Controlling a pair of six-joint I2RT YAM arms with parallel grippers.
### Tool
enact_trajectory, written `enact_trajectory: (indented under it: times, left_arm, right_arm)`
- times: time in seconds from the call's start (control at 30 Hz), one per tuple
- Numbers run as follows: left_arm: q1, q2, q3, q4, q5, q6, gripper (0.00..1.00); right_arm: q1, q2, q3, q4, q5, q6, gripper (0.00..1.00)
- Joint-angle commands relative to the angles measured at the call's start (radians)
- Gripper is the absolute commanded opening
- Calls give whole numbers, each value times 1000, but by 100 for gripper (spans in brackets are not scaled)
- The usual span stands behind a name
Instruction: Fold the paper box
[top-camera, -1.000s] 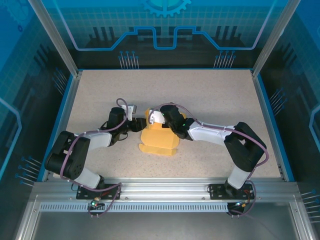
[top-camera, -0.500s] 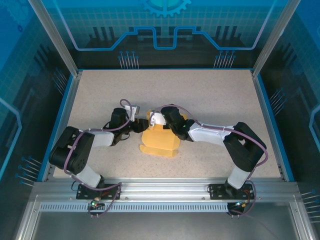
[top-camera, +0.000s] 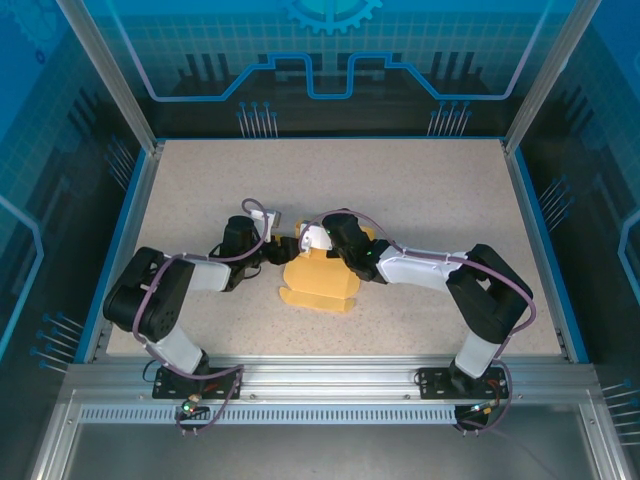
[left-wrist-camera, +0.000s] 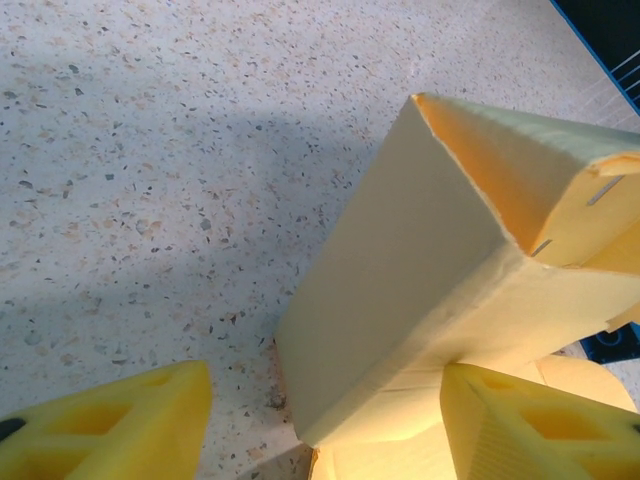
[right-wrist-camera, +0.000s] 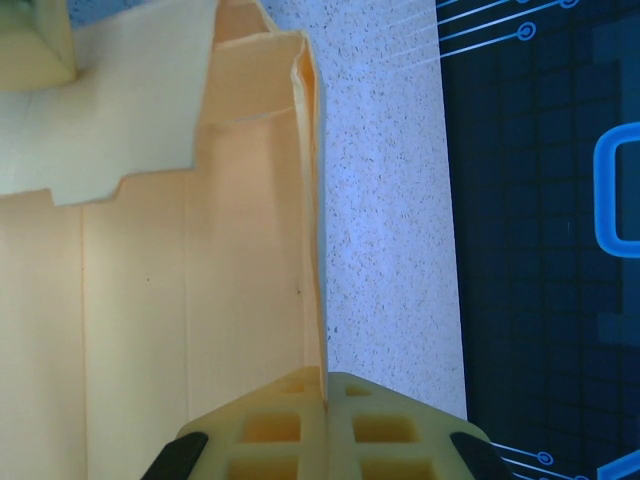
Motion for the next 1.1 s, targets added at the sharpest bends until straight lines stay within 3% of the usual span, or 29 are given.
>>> enact_trajectory:
  times: [0.0, 0.57, 1.07]
  left_arm:
    - [-7, 10, 24, 74, -14, 13, 66]
    - [-7, 15, 11, 132, 24, 35, 65]
    - [-8, 8, 2, 123, 14, 58, 70]
  right_arm:
    - [-7, 6, -9, -10, -17, -5, 0]
    - [-9, 12, 10, -56, -28, 11, 0]
    - [-12, 6, 11, -59, -40, 20, 0]
